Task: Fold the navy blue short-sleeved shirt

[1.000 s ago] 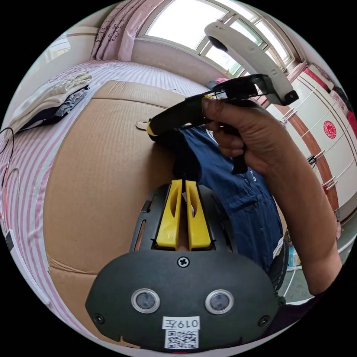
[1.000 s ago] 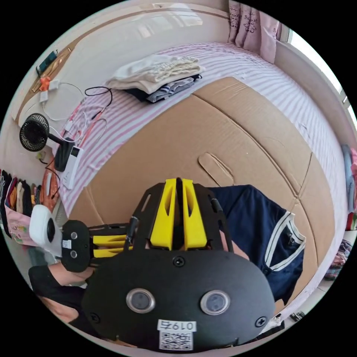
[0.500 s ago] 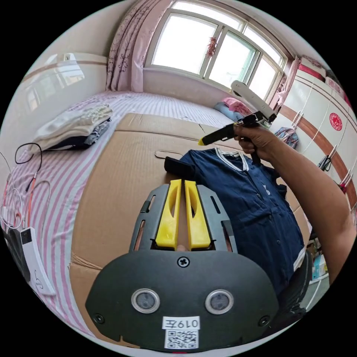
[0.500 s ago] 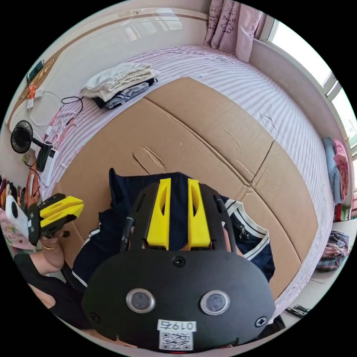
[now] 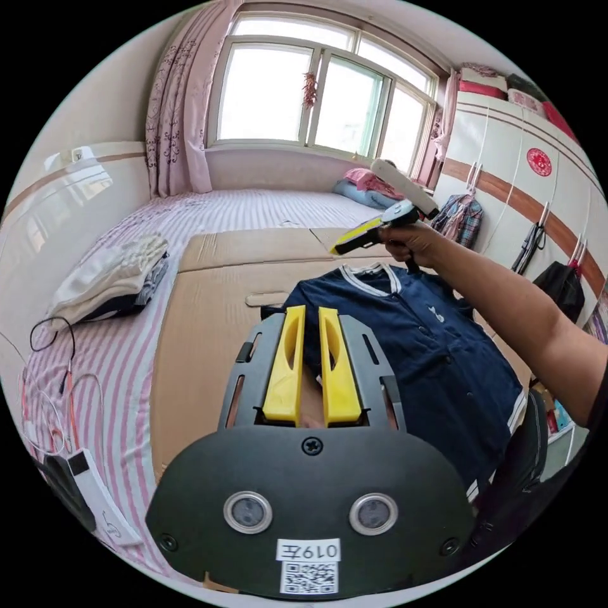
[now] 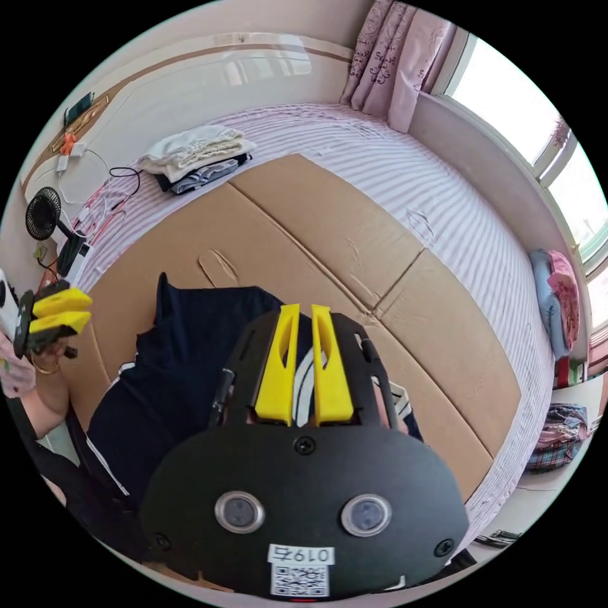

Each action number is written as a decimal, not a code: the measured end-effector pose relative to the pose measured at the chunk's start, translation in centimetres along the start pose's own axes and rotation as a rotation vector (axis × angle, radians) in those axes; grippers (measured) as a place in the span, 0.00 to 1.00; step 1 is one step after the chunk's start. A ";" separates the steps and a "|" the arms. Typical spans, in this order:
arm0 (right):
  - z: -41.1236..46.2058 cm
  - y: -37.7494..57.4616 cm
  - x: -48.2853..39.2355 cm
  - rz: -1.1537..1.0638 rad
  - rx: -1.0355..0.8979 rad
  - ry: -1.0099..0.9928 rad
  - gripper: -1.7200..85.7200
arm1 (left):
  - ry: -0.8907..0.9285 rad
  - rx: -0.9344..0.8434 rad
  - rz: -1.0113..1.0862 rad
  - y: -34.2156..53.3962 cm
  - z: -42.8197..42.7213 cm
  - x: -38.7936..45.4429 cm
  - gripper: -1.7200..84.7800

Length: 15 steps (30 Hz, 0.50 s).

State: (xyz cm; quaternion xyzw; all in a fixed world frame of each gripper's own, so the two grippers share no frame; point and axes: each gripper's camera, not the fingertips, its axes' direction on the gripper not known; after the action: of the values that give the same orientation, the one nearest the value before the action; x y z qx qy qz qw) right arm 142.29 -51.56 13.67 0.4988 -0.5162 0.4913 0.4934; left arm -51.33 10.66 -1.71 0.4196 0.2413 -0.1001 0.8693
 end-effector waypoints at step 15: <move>-3.8 -1.4 3.1 -0.044 -0.050 -0.218 0.15 | 0.300 -0.443 0.341 -15.0 24.0 -0.8 0.11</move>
State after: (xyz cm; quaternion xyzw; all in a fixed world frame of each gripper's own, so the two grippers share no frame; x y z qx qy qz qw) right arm 143.67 -47.93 16.91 0.5481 -0.5679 0.4101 0.4571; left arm -49.62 -17.45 1.22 0.2646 0.3088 0.1650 0.8986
